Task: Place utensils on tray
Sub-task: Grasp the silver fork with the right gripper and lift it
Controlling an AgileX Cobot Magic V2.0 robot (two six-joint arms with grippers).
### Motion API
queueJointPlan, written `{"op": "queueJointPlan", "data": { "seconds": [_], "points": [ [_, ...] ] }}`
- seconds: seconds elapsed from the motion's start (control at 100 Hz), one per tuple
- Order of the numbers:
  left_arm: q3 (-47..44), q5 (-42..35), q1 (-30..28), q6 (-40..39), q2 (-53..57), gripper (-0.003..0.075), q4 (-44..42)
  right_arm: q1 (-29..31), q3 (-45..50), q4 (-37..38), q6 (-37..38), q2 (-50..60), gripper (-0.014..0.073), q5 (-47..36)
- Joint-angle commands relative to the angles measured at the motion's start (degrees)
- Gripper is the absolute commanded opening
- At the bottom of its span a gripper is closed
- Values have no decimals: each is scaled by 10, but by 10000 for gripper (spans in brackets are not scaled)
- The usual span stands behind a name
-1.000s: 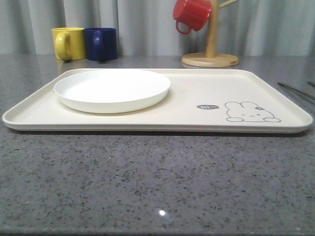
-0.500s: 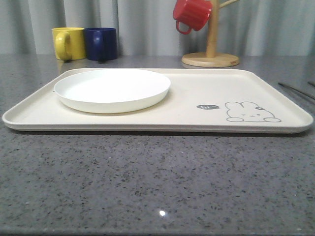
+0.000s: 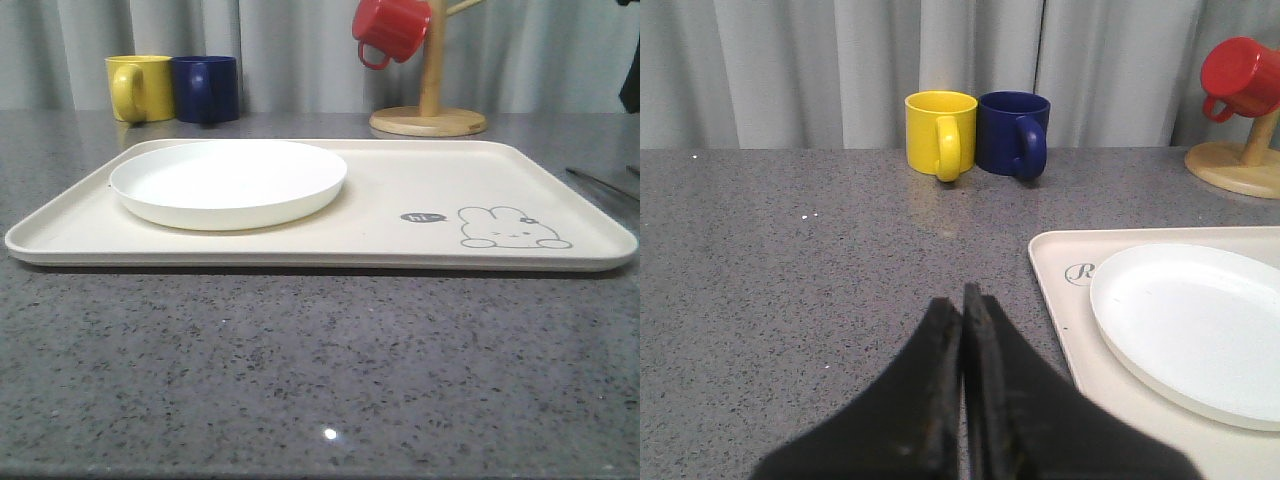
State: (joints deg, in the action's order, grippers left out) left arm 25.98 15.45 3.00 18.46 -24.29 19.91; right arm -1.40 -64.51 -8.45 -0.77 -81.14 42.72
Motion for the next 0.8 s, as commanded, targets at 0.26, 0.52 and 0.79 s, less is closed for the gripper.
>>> {"op": "queueJointPlan", "data": {
  "seconds": [0.26, 0.52, 0.79],
  "points": [
    [16, -44, -2, 1, -3, -18, 5, -14, -22, -5, -9, -53, 414, -31],
    [16, -44, -2, 1, -3, -18, 5, -14, -22, -1, -9, -82, 412, -33],
    [16, -44, -2, 1, -3, -18, 5, -14, -22, -1, -9, -84, 271, -33]
  ]
}}
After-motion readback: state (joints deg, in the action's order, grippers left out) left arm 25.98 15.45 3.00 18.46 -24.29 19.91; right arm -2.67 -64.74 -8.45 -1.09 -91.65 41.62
